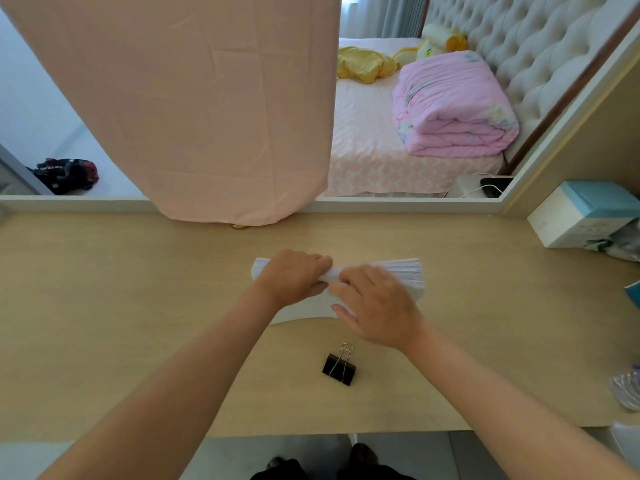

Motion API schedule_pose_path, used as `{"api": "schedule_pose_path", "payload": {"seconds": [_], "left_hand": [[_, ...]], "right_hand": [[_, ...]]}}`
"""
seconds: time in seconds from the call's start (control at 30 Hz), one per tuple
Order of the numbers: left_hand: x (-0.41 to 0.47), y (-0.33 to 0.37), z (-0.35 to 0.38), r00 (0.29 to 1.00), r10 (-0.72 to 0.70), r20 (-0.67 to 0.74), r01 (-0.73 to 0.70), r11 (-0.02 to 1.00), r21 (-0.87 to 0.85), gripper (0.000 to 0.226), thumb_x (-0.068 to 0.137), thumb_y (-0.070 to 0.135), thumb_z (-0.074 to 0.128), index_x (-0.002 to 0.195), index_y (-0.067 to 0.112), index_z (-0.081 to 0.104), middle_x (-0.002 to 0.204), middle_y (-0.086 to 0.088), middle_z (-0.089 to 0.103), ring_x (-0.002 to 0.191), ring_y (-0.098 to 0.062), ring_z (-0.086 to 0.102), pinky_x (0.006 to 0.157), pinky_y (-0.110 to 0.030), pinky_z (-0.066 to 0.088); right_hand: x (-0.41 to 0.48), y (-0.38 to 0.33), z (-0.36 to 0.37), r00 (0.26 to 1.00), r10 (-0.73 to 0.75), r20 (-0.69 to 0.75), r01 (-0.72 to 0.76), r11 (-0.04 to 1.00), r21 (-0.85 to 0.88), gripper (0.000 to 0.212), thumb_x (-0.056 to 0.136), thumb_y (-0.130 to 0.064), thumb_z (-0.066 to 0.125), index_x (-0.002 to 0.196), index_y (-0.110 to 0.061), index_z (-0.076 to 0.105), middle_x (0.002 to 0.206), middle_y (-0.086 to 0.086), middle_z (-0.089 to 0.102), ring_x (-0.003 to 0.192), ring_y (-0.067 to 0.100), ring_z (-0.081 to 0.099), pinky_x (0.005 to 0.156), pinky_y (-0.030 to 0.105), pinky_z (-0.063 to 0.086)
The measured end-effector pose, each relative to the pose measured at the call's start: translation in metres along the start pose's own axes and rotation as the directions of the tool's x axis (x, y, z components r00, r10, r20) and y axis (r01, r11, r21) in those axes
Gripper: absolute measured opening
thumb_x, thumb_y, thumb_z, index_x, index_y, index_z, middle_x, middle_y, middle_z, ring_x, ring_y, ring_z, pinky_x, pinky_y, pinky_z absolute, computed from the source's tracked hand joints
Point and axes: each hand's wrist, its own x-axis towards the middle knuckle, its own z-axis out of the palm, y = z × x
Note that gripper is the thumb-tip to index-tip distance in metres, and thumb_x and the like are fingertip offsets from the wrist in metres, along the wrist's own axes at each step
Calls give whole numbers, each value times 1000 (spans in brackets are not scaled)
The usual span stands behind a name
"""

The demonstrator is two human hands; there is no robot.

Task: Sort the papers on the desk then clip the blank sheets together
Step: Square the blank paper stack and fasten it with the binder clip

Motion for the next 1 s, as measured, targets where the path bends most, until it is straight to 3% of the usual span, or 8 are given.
{"api": "schedule_pose_path", "payload": {"seconds": [0.07,0.13,0.27,0.43,0.57,0.8,0.9,1.0], "left_hand": [[0,0,-2,1000,-6,14,5,1000,22,28,95,40,52,99,12,51,85,-2,61,66,-26,58,53,-32,27],[1,0,-3,1000,-15,20,14,999,40,28,96,40,50,101,13,50,86,-1,60,64,-24,52,53,-32,28],[2,0,-2,999,-16,29,14,998,55,26,96,40,49,99,14,48,83,1,57,61,-21,48,53,-32,28],[1,0,-2,999,-27,16,26,998,55,27,95,42,50,99,15,48,85,2,58,62,-21,47,53,-32,29],[2,0,-4,999,-25,31,23,998,64,28,95,44,49,101,16,48,88,2,61,66,-22,52,54,-32,31],[2,0,-6,999,-28,46,29,999,-22,26,93,40,53,103,16,54,91,0,64,72,-26,62,55,-33,35],[1,0,-7,999,-26,40,26,1000,-17,26,94,39,51,99,14,51,87,-1,62,70,-28,60,55,-32,28],[1,2,-8,998,-22,56,24,999,-35,25,95,38,51,101,13,53,88,-2,63,71,-29,62,55,-32,31]], "right_hand": [[-9,-12,7,955,70,290,-106,988,111,19,91,-33,56,99,-17,63,94,0,62,79,22,61,60,31,41],[-22,-16,27,673,259,693,-363,932,5,34,94,-42,50,117,-19,58,111,1,63,95,25,64,69,31,47],[-43,-22,64,396,376,837,-629,776,-51,47,89,-53,59,119,-17,60,117,3,57,105,24,59,84,34,50],[-46,-24,76,406,350,844,-802,580,145,31,90,-28,69,85,2,65,95,15,65,95,33,63,75,33,47],[-25,-11,35,408,312,858,-841,495,220,25,93,-33,65,75,-18,57,79,-1,61,73,17,57,67,26,47],[48,36,-79,641,541,544,-707,140,693,18,94,-11,63,77,-8,60,88,14,66,78,17,69,67,39,60],[66,49,-73,650,715,258,-688,409,600,17,90,-18,70,75,-16,62,103,8,59,96,16,61,81,24,49],[70,42,-42,717,595,364,-689,523,501,17,90,-20,69,75,-23,62,144,5,43,136,18,39,108,32,32]]}}
